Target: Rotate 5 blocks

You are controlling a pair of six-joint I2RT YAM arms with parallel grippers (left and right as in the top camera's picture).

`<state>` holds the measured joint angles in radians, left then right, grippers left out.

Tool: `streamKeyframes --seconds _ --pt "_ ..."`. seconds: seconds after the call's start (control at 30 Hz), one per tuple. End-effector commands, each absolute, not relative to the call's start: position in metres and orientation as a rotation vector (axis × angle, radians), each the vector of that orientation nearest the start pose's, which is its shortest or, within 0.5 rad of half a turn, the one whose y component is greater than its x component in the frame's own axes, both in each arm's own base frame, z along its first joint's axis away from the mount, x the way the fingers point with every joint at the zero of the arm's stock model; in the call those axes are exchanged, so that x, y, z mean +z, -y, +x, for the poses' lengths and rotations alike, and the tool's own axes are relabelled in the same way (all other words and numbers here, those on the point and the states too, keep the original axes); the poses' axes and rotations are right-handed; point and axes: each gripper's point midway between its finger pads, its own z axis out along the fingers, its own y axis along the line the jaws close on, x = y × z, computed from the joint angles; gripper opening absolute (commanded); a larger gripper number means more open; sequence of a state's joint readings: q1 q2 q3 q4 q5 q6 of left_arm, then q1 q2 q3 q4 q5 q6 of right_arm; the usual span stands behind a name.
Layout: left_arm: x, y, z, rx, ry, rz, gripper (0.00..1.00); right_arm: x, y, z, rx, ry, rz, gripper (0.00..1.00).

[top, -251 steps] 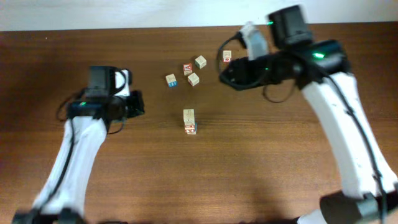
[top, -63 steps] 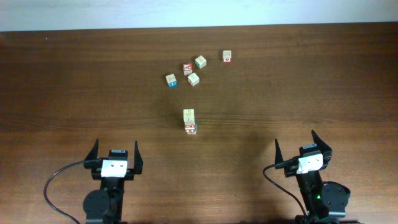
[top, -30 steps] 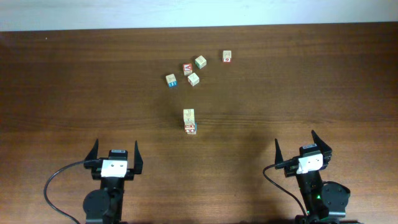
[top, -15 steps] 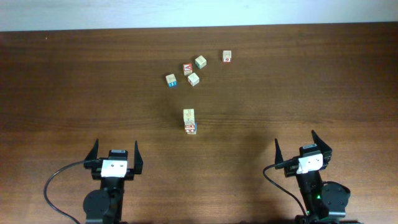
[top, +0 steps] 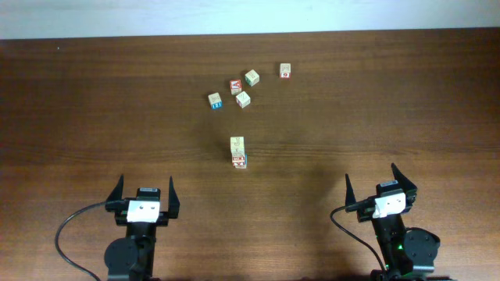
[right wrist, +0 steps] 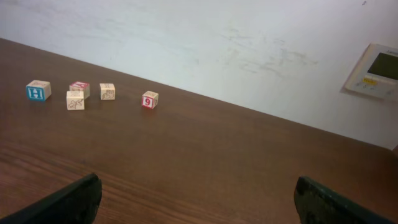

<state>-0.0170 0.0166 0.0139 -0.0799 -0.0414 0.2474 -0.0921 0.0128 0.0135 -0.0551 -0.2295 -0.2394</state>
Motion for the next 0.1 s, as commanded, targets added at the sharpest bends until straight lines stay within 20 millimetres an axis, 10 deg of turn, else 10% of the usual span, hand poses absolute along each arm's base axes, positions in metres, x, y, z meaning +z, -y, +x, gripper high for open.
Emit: streamKeyframes --seconds 0.0,0.07 --pt "0.1565 -0.0028 0.2459 0.219 -1.642 0.201 0.99 0.1611 -0.0148 0.2448 -0.072 -1.602 -0.284 0.98" --pt "0.1565 -0.0028 0.2459 0.218 -1.642 0.201 0.99 0.1611 -0.0148 0.2448 -0.072 -1.602 -0.284 0.98"
